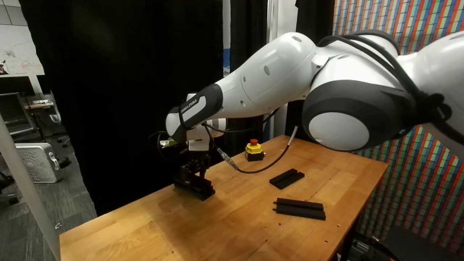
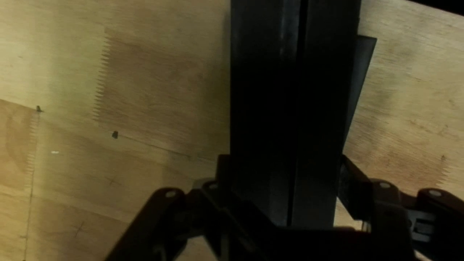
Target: Stack the black objects together
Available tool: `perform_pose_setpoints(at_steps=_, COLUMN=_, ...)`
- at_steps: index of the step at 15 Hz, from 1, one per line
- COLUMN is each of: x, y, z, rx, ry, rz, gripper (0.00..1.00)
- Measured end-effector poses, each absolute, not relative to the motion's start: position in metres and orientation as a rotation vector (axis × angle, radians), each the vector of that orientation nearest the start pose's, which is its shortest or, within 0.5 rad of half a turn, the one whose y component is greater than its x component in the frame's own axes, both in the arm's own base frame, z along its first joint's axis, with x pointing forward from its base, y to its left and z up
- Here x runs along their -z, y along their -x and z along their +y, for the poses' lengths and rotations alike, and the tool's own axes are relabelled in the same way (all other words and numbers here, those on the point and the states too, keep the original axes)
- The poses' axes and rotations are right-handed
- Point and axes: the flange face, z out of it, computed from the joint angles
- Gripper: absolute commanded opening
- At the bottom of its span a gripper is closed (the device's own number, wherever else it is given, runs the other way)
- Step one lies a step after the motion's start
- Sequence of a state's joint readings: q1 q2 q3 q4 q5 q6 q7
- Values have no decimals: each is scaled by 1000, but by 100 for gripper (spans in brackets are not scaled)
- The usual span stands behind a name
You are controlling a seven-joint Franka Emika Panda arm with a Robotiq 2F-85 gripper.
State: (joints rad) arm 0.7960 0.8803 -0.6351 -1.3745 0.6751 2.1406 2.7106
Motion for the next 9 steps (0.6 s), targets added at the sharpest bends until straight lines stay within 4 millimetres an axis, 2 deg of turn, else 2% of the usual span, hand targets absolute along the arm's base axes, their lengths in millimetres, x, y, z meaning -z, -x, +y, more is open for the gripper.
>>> perform_pose_setpoints(at_steps=1, x=-258, y=-695, z=248, rx=-133, ry=669, rz=2981, gripper=99)
perform_pose_setpoints(at_steps=2, x=-259, y=-694, z=248, rx=-148, ry=673, rz=2977, gripper=100)
perform_pose_setpoints(at_steps=9, x=-277, y=-696, z=242, rx=-137, ry=766, rz=2915, gripper=100)
